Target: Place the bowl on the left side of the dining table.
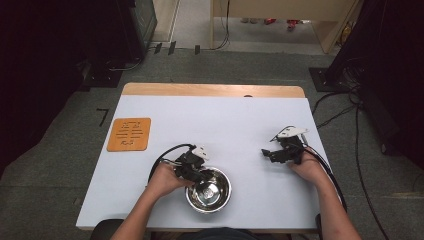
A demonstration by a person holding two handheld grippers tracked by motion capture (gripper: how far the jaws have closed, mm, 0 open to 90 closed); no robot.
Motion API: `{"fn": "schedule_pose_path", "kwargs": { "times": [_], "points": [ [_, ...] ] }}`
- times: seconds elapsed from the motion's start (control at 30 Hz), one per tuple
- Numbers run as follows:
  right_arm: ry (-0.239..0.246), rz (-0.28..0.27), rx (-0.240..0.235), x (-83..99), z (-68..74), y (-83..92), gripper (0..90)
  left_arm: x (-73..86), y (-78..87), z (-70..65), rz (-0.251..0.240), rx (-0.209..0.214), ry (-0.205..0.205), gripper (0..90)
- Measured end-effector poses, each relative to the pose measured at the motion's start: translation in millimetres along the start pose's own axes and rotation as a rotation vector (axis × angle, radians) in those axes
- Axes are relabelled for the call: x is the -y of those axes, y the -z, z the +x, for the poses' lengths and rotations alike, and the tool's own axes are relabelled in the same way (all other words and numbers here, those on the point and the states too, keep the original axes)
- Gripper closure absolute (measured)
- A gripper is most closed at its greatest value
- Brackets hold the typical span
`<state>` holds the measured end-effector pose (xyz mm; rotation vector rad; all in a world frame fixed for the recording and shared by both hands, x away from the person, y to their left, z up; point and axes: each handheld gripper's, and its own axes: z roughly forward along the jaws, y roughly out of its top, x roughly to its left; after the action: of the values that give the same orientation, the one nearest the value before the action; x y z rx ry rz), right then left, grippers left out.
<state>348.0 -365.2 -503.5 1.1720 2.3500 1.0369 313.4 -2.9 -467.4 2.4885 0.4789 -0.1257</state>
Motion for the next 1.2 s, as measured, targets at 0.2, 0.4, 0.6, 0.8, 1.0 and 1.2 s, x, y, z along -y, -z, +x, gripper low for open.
{"fn": "schedule_pose_path", "kwargs": {
  "times": [0.2,0.4,0.6,0.8,1.0,1.2],
  "points": [
    [0.006,-0.003,0.003,0.0,-0.5,-0.2,13.0,-2.7,3.7,-2.3,0.0,0.021,-0.016,78.1],
    [0.005,-0.004,0.003,0.0,-0.5,-0.2,13.0,-4.4,9.4,-3.2,-0.008,0.043,-0.022,82.1],
    [0.006,-0.004,0.003,0.0,-0.5,-0.2,13.0,-6.3,13.3,-6.2,-0.003,0.04,-0.027,86.8],
    [0.003,-0.004,0.003,-0.1,-0.3,-0.2,13.0,-8.6,14.9,-9.2,0.001,0.032,-0.04,87.2],
    [0.003,-0.004,0.003,-0.1,-0.3,-0.2,13.0,-9.0,17.3,-9.5,-0.007,0.033,-0.043,87.1],
    [-0.001,0.0,0.0,0.0,0.0,0.0,13.0,-9.3,21.0,-8.3,-0.021,0.04,-0.033,87.3]
  ]
}}
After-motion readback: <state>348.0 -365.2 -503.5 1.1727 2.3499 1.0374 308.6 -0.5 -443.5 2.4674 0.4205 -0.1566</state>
